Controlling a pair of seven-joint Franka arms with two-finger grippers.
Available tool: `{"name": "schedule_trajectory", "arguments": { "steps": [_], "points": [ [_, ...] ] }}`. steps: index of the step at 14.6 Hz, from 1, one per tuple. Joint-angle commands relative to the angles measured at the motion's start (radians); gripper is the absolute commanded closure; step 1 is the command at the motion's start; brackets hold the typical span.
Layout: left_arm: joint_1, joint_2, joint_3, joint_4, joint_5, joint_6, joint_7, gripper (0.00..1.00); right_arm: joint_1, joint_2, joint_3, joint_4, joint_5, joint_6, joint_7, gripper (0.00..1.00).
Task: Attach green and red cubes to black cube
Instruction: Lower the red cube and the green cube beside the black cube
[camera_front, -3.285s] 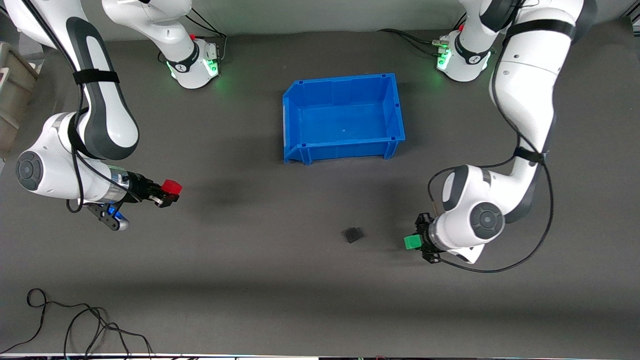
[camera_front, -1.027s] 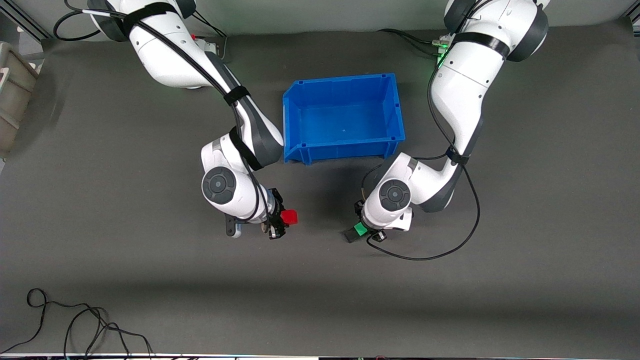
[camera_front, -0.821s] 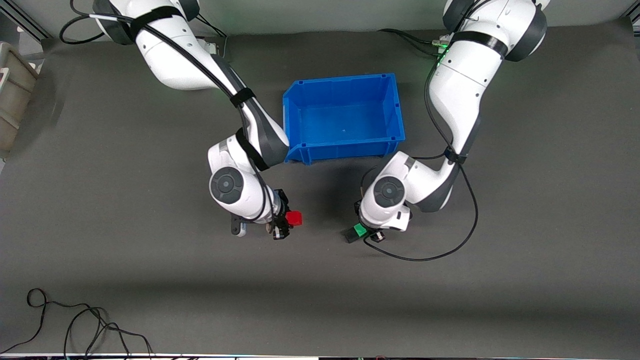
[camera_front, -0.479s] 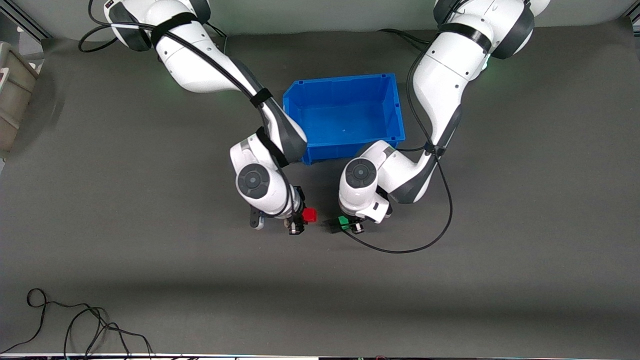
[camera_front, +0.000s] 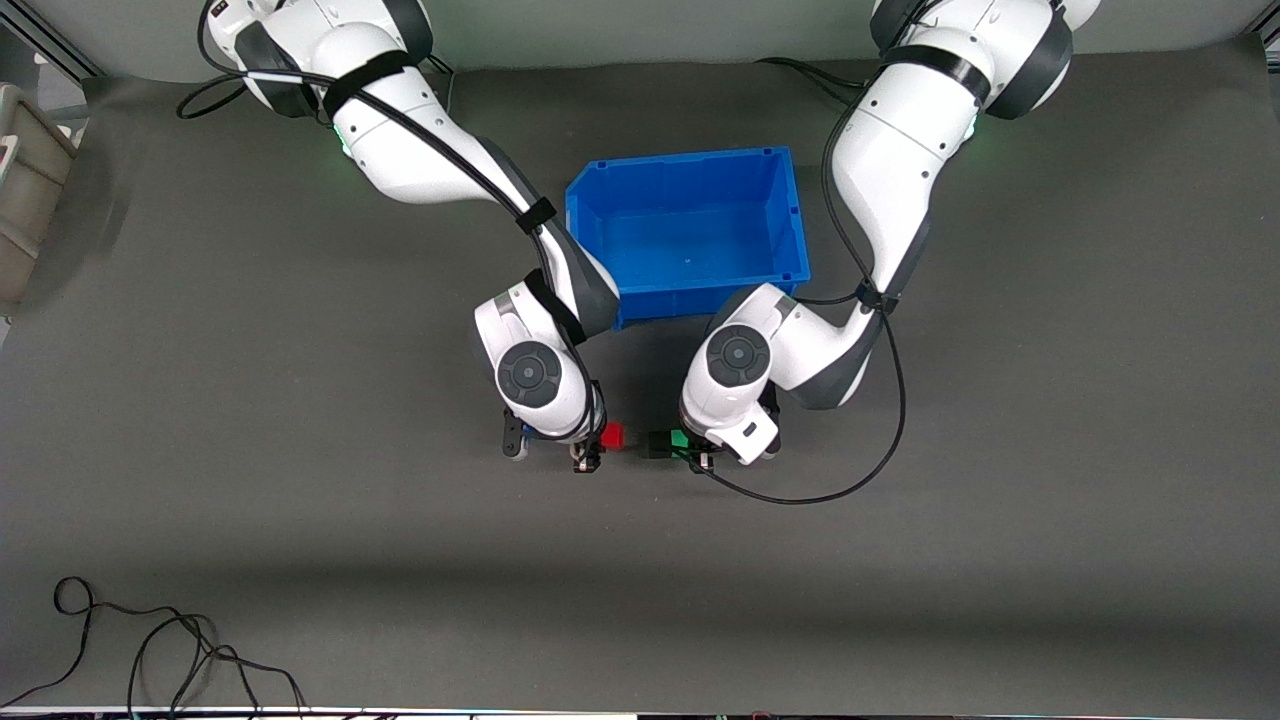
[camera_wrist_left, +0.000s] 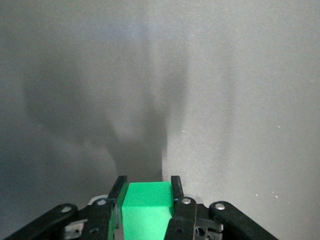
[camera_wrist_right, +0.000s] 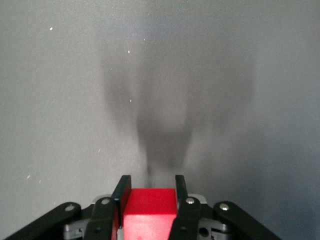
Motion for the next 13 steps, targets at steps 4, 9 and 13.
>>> {"name": "schedule_trajectory", "arguments": {
  "steps": [4, 9, 13],
  "points": [
    [0.001, -0.001, -0.009, 0.022, -0.035, 0.0, 0.03, 1.0, -0.007, 0.057, -0.002, 0.054, -0.014, 0.046, 0.055, 1.0],
    [-0.008, 0.005, -0.009, 0.022, -0.035, 0.003, 0.027, 1.0, -0.007, 0.065, 0.007, 0.057, -0.011, 0.152, 0.083, 1.0],
    [-0.006, 0.005, -0.01, 0.03, -0.038, 0.003, 0.024, 1.0, -0.005, 0.077, 0.009, 0.091, -0.01, 0.154, 0.09, 1.0]
  ]
}}
